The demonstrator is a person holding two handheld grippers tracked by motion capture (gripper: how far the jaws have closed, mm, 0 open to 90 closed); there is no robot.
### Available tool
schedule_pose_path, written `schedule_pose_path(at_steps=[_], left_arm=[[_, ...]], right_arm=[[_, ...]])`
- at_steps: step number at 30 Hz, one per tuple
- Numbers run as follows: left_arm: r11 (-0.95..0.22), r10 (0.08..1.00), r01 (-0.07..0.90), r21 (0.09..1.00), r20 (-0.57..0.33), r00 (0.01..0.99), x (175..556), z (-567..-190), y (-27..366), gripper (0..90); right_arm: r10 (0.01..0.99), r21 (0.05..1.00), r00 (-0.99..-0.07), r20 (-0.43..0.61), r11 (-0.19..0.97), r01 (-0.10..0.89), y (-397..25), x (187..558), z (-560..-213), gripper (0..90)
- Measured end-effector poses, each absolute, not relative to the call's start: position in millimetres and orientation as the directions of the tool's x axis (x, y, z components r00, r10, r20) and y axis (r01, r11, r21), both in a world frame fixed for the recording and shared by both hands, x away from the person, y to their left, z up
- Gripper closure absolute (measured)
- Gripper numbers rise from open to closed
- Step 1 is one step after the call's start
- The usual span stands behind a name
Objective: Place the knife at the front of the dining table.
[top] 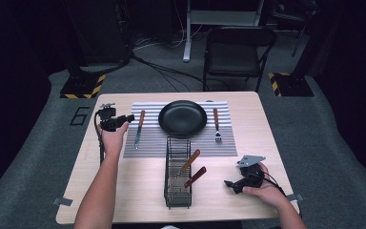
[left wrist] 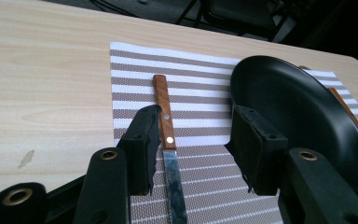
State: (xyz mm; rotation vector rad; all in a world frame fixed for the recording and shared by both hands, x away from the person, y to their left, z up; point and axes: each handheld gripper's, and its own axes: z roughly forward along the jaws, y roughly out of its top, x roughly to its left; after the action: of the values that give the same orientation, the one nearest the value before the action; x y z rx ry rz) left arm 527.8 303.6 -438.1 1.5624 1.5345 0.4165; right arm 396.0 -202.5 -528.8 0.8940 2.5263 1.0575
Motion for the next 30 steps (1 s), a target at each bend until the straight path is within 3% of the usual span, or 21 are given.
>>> schedule_pose_path(at_steps=[13,30], left_arm=[[-0.044,0.912,0.576,0.816,-0.202,0.357,489.9,-387.3,298.6,50.4],[-0.192,0.859,0.525,0.829,-0.116,0.498,433.2,-398.8,293.3,48.9]], right_arm=[[0.629,0.713,-0.777,-0.003,0.546,0.439,-202.4,396.2,-528.8,0.0],[0.629,0.713,-0.777,-0.003,0.546,0.44,-202.4,396.2,-528.8,0.0]])
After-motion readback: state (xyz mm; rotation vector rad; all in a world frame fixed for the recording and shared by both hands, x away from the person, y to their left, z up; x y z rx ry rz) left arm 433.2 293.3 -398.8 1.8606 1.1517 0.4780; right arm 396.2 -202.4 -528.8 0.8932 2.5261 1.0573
